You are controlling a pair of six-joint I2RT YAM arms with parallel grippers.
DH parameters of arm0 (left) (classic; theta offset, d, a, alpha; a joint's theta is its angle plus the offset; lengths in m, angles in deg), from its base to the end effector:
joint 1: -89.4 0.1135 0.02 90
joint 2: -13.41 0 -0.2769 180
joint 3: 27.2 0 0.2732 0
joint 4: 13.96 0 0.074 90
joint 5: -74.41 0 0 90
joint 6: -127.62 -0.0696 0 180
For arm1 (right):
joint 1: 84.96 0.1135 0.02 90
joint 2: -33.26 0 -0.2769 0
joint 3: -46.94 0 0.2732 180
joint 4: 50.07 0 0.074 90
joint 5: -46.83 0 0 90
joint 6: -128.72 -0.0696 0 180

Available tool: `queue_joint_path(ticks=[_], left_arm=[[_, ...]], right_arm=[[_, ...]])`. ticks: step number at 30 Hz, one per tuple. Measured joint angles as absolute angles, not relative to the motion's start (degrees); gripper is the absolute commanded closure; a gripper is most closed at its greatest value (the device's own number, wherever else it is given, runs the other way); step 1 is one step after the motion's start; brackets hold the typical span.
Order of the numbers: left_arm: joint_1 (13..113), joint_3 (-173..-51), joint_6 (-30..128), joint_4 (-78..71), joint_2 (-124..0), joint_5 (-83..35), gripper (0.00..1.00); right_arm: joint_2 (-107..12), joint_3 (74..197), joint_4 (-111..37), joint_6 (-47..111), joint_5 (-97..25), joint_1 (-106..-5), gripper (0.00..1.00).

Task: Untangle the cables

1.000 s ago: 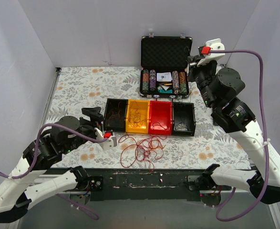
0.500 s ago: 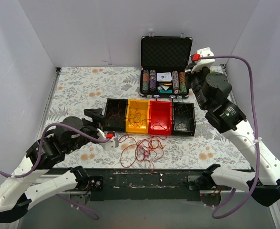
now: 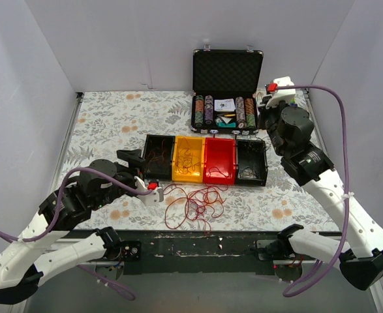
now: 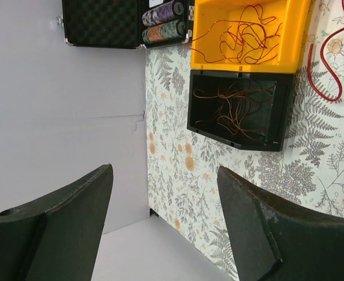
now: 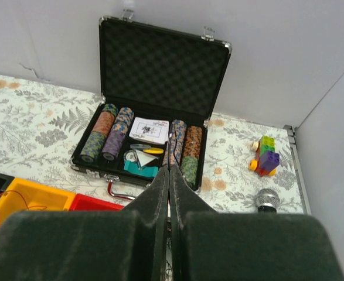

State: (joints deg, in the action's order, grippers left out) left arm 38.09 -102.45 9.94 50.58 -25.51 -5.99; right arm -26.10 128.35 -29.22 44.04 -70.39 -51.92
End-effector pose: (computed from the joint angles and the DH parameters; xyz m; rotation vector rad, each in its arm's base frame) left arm 0.1030 -0.1101 0.3819 1.2268 1.6507 -0.0828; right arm 0.2420 0.1194 0.4572 -0.1432 1.5456 0.0144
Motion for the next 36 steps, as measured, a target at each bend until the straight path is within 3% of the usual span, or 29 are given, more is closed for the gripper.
queue_joint_path(ticks=[19,34,36], left_arm=[[38.1,-102.1,9.9,50.1,-25.9,-6.3,0.28],[38.1,-101.3,9.9,49.7,-25.9,-7.0,0.28],[38.1,-101.3,10.0,49.7,-25.9,-7.1,0.28]], right_arm=[[-24.2,110.1,-29.8,29.2,-64.1,-54.0,0.99],[-36.1,103.0,-22.8,19.3,-66.7,-55.0,0.99],[-38.0,103.0,-22.0,18.8,-66.3,-55.0,0.87]])
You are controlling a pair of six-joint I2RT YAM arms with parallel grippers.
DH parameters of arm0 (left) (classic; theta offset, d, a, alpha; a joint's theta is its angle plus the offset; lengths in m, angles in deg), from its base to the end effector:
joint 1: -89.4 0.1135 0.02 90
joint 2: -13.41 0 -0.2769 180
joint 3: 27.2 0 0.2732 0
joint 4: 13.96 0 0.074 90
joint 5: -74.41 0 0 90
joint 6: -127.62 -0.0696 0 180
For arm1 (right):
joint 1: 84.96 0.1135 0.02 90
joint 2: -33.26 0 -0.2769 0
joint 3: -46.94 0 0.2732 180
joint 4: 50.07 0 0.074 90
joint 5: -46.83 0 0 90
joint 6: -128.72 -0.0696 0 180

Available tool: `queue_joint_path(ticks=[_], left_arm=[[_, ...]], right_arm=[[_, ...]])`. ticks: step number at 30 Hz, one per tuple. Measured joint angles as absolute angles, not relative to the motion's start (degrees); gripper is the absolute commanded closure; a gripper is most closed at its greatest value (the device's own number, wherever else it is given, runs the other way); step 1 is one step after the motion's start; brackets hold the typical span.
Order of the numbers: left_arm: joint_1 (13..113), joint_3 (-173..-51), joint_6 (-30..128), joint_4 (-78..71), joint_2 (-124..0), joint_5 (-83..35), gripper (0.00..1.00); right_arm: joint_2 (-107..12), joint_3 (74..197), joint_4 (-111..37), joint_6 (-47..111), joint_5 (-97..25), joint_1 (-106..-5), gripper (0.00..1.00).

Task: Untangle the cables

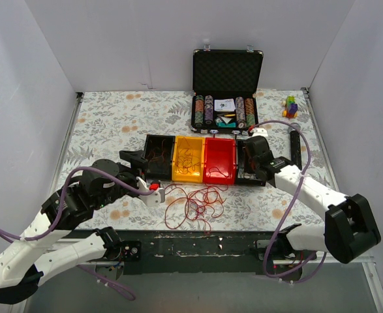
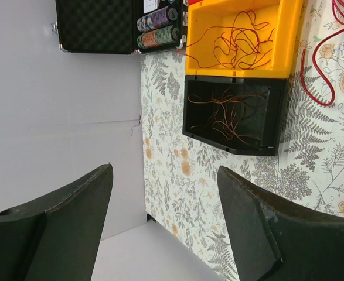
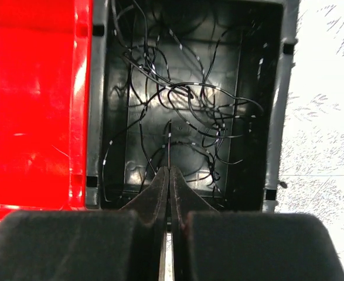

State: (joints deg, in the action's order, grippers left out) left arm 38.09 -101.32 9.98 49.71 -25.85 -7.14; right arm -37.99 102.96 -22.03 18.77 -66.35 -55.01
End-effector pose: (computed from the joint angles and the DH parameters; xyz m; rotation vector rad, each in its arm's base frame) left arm 0.1048 -0.1145 0.3760 1.2445 1.6531 -0.1012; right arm 0.2693 0.1236 0.2094 0.0025 2.2525 -0.0083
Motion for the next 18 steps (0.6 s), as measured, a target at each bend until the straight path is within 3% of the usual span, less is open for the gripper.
queue_joint_path(ticks=[6,7,18], left_arm=[[38.1,-101.3,10.4,49.9,-25.9,-8.8,0.28],[38.1,-101.3,10.5,50.0,-26.0,-9.0,0.28],[38.1,-100.6,10.9,50.2,-26.4,-9.6,0.28]], right_arm=[[-38.7,103.0,-19.3,17.2,-63.9,-55.1,0.26],[-37.2,103.0,-19.1,17.4,-63.3,-55.1,0.19],[-20.2,110.8,-16.0,21.1,-53.1,-53.5,0.11]])
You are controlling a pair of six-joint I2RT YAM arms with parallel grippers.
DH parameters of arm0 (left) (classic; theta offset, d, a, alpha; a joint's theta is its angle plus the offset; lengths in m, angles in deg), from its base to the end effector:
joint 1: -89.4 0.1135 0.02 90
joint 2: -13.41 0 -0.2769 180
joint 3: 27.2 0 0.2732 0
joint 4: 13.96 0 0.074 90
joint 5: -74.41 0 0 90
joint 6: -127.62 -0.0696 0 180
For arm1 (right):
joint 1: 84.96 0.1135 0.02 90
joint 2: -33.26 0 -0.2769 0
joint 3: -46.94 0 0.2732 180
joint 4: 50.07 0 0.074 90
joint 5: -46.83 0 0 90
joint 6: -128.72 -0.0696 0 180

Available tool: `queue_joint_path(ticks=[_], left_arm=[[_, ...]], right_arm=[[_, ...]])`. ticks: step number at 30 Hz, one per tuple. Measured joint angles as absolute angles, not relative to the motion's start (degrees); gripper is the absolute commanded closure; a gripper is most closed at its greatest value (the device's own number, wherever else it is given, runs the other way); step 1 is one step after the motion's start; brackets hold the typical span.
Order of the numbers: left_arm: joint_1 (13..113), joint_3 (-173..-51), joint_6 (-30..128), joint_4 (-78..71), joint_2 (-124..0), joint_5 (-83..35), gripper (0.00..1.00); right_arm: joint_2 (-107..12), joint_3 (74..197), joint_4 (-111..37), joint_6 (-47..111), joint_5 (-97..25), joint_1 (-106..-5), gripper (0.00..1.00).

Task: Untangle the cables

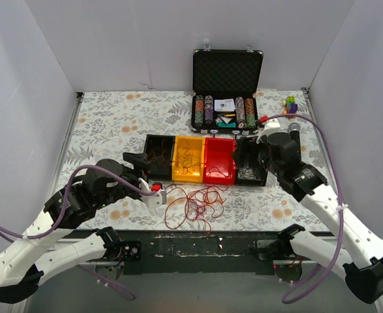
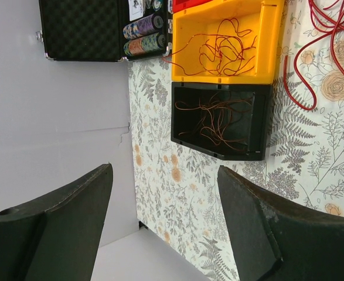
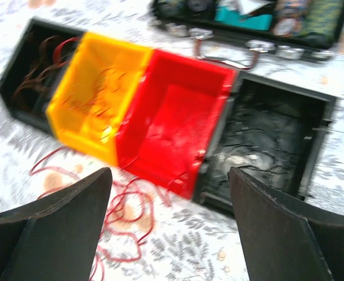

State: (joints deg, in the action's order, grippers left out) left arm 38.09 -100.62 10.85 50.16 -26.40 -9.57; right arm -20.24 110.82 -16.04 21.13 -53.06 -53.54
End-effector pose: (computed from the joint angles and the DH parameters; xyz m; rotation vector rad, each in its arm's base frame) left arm 0.1046 -0.1189 0.3693 1.2752 1.6728 -0.1473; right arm 0.2235 0.1225 0.3281 -0.1281 1.9932 0.3837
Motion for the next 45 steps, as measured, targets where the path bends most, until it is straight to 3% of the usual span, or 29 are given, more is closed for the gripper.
queue_joint_path(ticks=[7,12,30,33,37,40,41,45], left_arm=[[38.1,-100.6,11.1,50.2,-27.1,-9.6,0.28],[38.1,-100.6,11.1,50.1,-27.4,-9.6,0.27],[38.1,-100.1,11.1,49.8,-27.0,-9.4,0.28],[38.1,-99.3,11.1,49.7,-26.5,-9.4,0.28],[38.1,-98.3,11.3,49.7,-26.1,-9.4,0.28],[38.1,-98.3,11.5,49.7,-26.1,-9.4,0.28],[38.1,-98.3,11.5,49.7,-26.0,-9.4,0.28],[38.1,-98.3,11.5,49.7,-25.7,-9.4,0.28]], right_arm=[[-16.9,105.0,-15.6,21.5,-47.4,-38.2,0.1],[-24.0,101.7,-15.7,20.5,-48.1,-28.0,0.1],[-48.4,100.2,-29.9,18.7,-49.2,-18.2,0.08],[-51.0,101.1,-30.2,18.0,-50.5,-16.9,0.2],[-52.6,101.9,-30.8,17.1,-52.8,-16.6,0.54],[-52.7,101.9,-30.7,16.2,-54.3,-16.7,0.91],[-52.7,101.9,-30.7,16.0,-54.8,-16.7,0.99],[-50.1,101.9,-29.6,15.1,-57.3,-16.6,0.99]])
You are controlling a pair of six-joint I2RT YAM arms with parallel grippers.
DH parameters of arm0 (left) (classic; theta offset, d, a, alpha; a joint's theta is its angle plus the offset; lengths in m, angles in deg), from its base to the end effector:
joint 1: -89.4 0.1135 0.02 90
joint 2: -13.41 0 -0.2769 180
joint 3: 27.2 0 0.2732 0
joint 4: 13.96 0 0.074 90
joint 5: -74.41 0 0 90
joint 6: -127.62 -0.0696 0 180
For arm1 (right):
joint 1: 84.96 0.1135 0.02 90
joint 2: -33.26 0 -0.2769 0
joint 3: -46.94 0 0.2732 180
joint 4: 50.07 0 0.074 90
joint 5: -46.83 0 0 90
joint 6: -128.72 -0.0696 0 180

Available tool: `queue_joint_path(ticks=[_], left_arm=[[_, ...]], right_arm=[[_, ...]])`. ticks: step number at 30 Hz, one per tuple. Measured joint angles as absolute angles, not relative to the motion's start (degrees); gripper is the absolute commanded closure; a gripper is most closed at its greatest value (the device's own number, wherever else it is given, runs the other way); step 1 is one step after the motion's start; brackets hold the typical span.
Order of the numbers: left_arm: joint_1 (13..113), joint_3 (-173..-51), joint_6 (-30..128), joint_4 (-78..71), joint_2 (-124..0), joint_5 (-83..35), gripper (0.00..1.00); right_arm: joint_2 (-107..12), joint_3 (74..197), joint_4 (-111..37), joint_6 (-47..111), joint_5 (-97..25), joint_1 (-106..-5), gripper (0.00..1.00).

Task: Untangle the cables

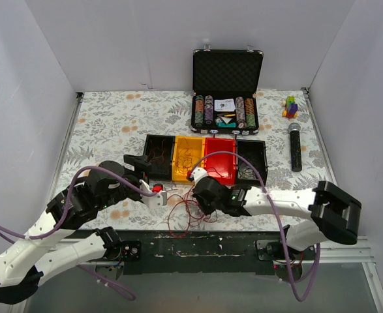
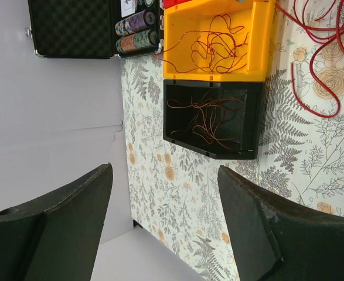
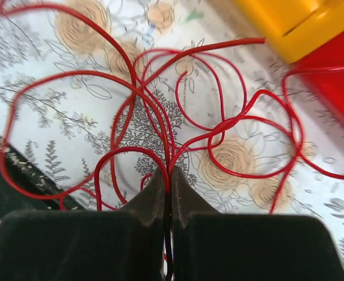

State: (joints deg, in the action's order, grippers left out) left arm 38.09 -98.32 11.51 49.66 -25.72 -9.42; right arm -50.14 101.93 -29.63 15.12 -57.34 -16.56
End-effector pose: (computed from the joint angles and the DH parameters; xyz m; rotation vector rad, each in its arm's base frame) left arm 0.1051 -0.1193 0.3579 1.2771 1.6956 -0.1469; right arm 0.1342 0.2927 0.1520 -0.8230 2.2951 0.4474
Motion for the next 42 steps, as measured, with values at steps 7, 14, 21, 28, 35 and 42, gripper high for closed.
queue_joint_path(ticks=[7,14,21,28,35,42], left_arm=[[38.1,-98.3,11.5,49.6,-25.5,-9.4,0.28],[38.1,-98.3,11.7,49.4,-25.4,-9.6,0.28],[38.2,-98.3,12.4,49.3,-24.8,-9.9,0.28],[38.3,-98.3,12.8,49.3,-24.6,-10.1,0.28],[38.5,-98.3,13.0,49.3,-24.6,-10.2,0.28],[38.8,-98.3,13.0,49.3,-24.2,-10.2,0.28]], right_arm=[[-34.8,108.2,-26.6,20.5,-62.7,-16.0,0.99],[-26.2,122.3,-26.7,28.3,-66.1,-15.9,0.99],[-24.5,128.5,-24.1,33.3,-68.8,-15.9,0.99],[-24.8,135.7,-22.3,36.5,-70.5,-15.9,0.99],[-25.1,136.6,-21.6,37.5,-73.7,-15.9,0.99],[-26.7,132.4,-21.1,37.5,-74.0,-19.5,0.99]])
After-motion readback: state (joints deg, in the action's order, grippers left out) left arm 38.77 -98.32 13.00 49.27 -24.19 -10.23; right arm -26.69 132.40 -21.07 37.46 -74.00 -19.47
